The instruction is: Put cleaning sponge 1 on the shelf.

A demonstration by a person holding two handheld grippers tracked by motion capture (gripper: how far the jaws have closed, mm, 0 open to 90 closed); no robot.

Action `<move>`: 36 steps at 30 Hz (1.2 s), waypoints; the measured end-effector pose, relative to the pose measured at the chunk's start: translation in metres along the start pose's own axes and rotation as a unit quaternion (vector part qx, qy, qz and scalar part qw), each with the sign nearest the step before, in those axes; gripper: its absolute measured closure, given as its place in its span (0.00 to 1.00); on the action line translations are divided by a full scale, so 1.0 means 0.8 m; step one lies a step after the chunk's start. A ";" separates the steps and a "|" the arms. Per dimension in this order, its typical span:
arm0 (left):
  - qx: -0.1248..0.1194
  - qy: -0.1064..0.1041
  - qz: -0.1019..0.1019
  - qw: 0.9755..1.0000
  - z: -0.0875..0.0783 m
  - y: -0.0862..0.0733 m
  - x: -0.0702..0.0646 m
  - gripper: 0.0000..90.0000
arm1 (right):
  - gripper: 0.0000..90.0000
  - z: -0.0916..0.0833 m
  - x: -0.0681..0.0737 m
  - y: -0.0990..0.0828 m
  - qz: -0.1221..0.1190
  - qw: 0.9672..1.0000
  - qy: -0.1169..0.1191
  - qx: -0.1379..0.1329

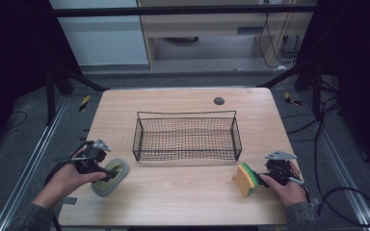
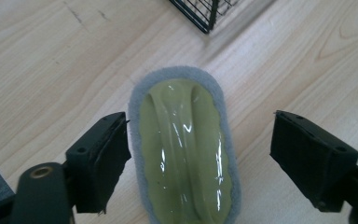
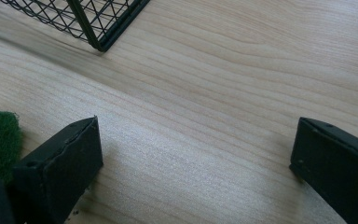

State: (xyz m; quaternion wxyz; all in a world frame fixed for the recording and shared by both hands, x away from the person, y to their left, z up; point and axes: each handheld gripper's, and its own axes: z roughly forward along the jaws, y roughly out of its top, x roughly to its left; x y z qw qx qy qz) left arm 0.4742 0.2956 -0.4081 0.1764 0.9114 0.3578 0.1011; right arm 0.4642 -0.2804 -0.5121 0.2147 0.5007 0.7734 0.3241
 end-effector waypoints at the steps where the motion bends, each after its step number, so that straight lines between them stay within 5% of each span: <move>1: 0.007 -0.001 0.004 1.000 0.002 0.000 -0.001 0.24 | 0.03 0.000 0.000 0.000 0.000 1.000 -0.001 0.000; 11: 0.038 -0.009 -0.004 0.999 0.012 0.000 0.000 0.43 | 0.03 0.000 0.001 -0.001 0.004 1.000 -0.001 -0.003; 15: 0.046 -0.011 -0.010 0.999 0.014 0.000 0.001 0.46 | 0.03 0.000 0.001 -0.001 0.004 1.000 -0.001 -0.004; 19: 0.050 0.007 -0.010 0.999 0.016 0.000 0.005 0.46 | 0.03 0.000 0.001 -0.001 0.004 1.000 -0.001 -0.004; 36: 0.072 -0.014 -0.026 0.997 0.038 0.003 0.015 0.61 | 0.03 0.000 0.001 -0.002 0.003 1.000 0.000 -0.004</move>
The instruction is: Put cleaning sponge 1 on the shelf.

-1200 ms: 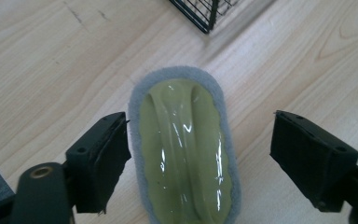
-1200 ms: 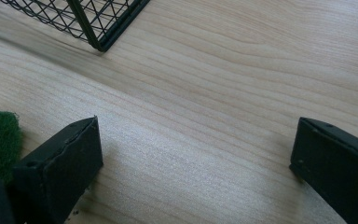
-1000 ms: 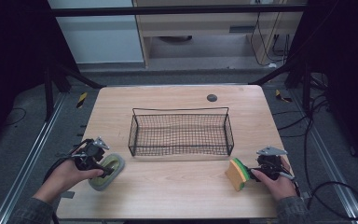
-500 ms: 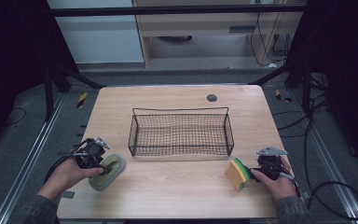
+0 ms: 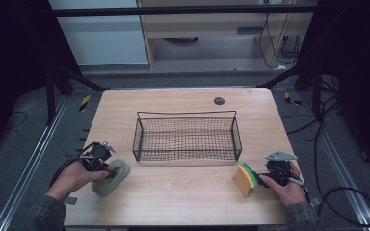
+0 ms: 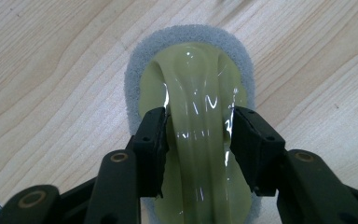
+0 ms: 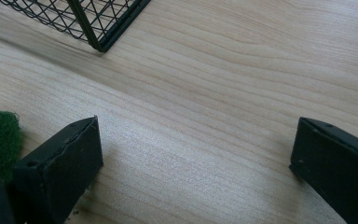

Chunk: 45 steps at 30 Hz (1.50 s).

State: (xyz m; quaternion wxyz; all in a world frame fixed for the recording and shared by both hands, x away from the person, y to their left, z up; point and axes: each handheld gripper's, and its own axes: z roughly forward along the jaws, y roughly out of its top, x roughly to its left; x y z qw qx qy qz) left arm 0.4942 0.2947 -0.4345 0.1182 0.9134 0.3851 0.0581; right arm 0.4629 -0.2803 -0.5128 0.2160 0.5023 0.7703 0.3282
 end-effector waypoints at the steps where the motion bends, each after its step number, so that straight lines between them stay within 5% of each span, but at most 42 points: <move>1: 0.000 0.000 0.001 1.000 0.001 0.000 -0.001 0.61 | 0.03 0.000 0.000 0.000 0.000 1.000 0.000 0.000; 9: -0.012 0.002 0.005 1.000 0.001 -0.004 0.001 0.77 | 0.02 0.000 0.000 0.000 0.000 1.000 0.000 -0.001; 19: -0.038 0.014 0.020 0.999 -0.011 -0.013 -0.002 0.78 | 0.02 0.000 0.000 0.000 0.000 1.000 -0.001 -0.001; 26: -0.084 0.029 0.024 0.996 -0.036 -0.028 -0.002 0.78 | 0.02 0.000 0.001 0.000 0.001 1.000 -0.001 -0.002; 41: -0.108 0.052 0.047 0.992 -0.073 -0.029 0.002 0.78 | 0.02 0.000 0.000 0.000 0.001 1.000 0.000 -0.002; 45: -0.127 0.063 0.062 0.988 -0.090 -0.019 -0.001 0.78 | 0.02 0.000 0.000 0.000 0.000 1.000 0.000 -0.002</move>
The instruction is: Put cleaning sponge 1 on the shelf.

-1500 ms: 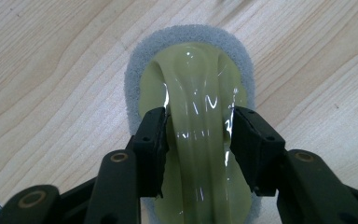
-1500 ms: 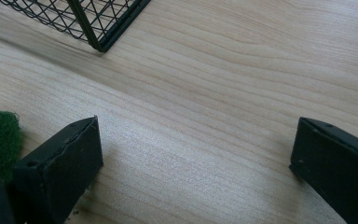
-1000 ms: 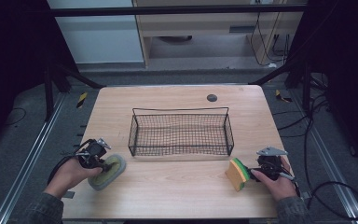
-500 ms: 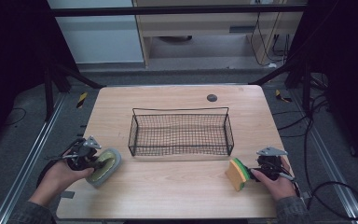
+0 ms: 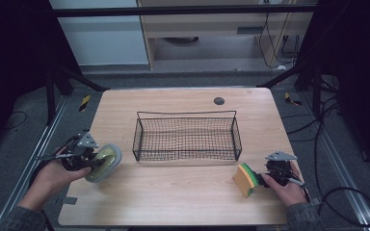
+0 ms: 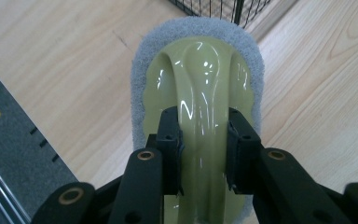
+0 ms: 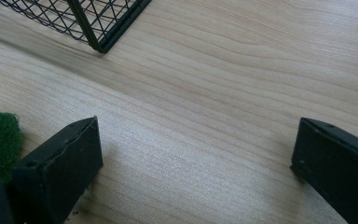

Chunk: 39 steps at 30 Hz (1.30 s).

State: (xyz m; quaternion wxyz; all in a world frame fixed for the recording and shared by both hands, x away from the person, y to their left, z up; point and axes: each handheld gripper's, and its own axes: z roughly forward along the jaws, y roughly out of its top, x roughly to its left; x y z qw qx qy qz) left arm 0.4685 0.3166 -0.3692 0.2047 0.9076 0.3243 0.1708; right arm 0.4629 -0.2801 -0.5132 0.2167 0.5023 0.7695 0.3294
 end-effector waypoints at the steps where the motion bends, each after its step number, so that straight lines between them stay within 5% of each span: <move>1: 0.000 0.000 0.000 1.000 0.000 0.000 0.000 0.78 | 0.02 0.000 0.000 0.000 0.000 1.000 0.000 0.000; 20: 0.010 0.041 0.061 0.997 -0.029 0.089 0.026 0.78 | 0.02 0.000 0.000 0.000 0.001 1.000 0.000 0.000; 29: -0.002 0.030 0.072 0.997 -0.019 0.113 0.043 0.78 | 0.02 0.000 -0.001 0.001 0.004 1.000 0.007 0.003; 35: -0.011 0.014 0.109 0.994 -0.015 0.136 0.050 0.78 | 0.01 0.000 -0.001 0.001 0.004 1.000 0.007 0.003; 39: -0.003 0.034 0.135 0.990 -0.015 0.155 0.051 0.78 | 0.01 0.001 -0.002 0.000 -0.006 1.000 0.003 0.001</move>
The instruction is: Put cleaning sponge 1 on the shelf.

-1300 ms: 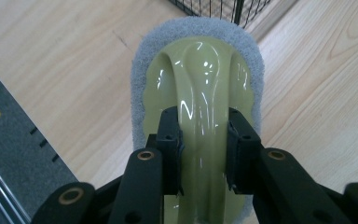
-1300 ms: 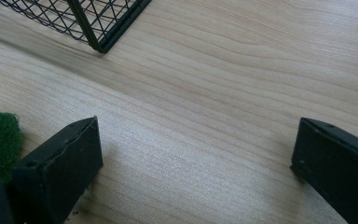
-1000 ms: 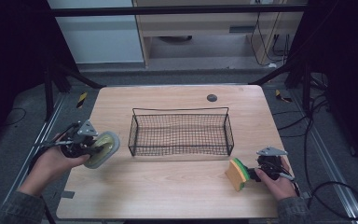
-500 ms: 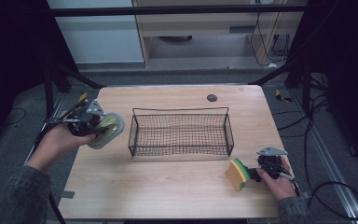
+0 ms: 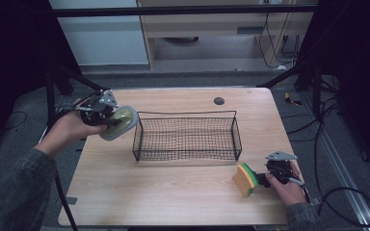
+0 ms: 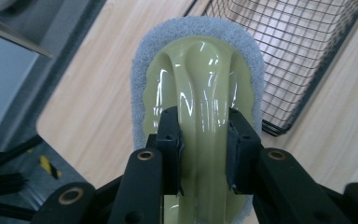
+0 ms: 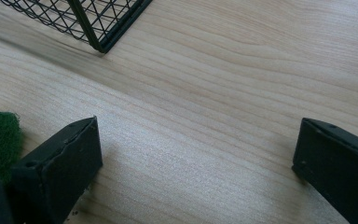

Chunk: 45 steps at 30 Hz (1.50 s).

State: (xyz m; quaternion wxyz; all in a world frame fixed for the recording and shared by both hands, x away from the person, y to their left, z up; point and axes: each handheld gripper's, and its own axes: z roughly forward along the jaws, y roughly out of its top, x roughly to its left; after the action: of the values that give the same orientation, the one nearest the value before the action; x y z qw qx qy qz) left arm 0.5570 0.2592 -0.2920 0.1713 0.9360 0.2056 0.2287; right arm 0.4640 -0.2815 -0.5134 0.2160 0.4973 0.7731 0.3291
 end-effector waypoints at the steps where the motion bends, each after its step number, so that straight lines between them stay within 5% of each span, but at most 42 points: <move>1: 0.002 0.007 0.005 1.000 0.000 0.004 -0.001 0.78 | 0.01 0.000 0.000 0.000 0.002 1.000 0.001 0.000; 13: -0.010 0.044 0.049 0.998 -0.008 0.041 -0.020 0.78 | 0.02 -0.001 0.001 -0.001 0.003 1.000 0.001 0.000; 26: -0.017 0.037 0.099 0.994 0.011 0.085 -0.034 0.78 | 0.01 0.000 0.000 0.000 0.000 1.000 0.002 0.000; 31: -0.009 0.040 0.131 0.991 0.019 0.098 -0.049 0.78 | 0.01 0.000 0.000 0.000 0.000 1.000 0.002 0.001; 45: -0.016 0.017 0.156 0.987 0.049 0.113 -0.071 0.78 | 0.01 0.000 -0.001 0.000 -0.001 1.000 0.002 0.001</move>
State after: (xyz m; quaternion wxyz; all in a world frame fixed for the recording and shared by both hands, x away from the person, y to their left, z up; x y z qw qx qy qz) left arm 0.5584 0.1462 -0.3077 0.1447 0.9498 0.0558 0.2717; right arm 0.4640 -0.2820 -0.5134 0.2139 0.4962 0.7742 0.3297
